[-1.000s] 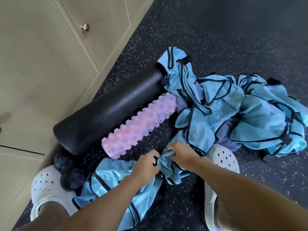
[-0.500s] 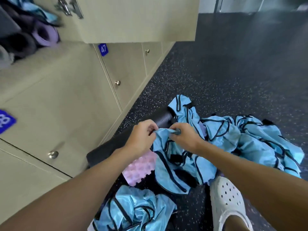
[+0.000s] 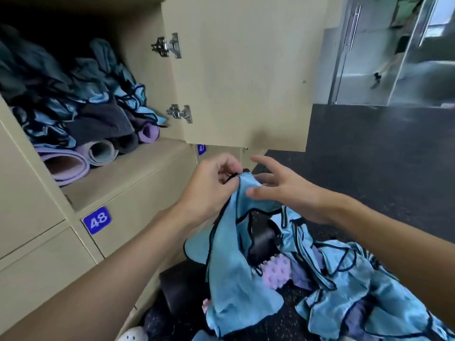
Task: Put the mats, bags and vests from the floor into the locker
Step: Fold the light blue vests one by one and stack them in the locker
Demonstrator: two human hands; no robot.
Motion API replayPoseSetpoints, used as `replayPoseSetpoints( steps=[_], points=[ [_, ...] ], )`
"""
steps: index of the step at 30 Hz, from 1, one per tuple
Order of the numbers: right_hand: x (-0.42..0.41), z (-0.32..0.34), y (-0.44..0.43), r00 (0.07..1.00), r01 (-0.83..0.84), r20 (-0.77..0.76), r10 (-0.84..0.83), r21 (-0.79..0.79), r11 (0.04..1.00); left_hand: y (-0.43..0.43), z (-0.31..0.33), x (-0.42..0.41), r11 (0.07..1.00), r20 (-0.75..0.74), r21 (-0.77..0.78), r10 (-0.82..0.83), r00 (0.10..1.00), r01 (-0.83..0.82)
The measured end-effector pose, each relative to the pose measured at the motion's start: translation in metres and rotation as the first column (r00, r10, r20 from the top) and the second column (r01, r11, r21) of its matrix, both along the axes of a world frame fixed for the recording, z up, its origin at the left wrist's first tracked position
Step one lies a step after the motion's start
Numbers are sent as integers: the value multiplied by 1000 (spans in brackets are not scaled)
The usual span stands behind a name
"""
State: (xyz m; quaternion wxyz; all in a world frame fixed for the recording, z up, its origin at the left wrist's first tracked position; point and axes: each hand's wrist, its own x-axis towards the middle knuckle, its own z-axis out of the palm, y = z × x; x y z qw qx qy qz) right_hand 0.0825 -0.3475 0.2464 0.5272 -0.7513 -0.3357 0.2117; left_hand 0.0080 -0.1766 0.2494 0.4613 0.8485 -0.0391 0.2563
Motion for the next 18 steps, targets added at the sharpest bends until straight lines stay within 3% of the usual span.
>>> replayPoseSetpoints(
  steps=[3, 5, 8, 11, 13, 18],
  points=[
    [-5, -4, 9, 985, 66, 163, -57, -45, 997, 4, 12, -1, 993, 36, -114, 18, 999, -14],
    [-6, -5, 12, 980, 113, 164, -115, 21, 993, 7, 18, -2, 980, 35, -199, 37, 999, -30],
    [-10, 10, 14, 979, 163, 95, -180, 164, 973, 8, 14, -6, 964, -91, -261, -73, 993, 47],
    [-9, 21, 18, 968, 219, 67, -240, 230, 948, 10, 4, -10, 985, -243, -154, -109, 964, 73],
    [-6, 23, 18, 960, 265, 19, -278, 252, 931, 17, 1, -10, 991, -239, -131, -70, 968, 40],
    [-9, 28, 16, 933, 324, -275, -232, 362, 874, 17, 8, -12, 987, -179, -158, -12, 984, -17]
  ],
)
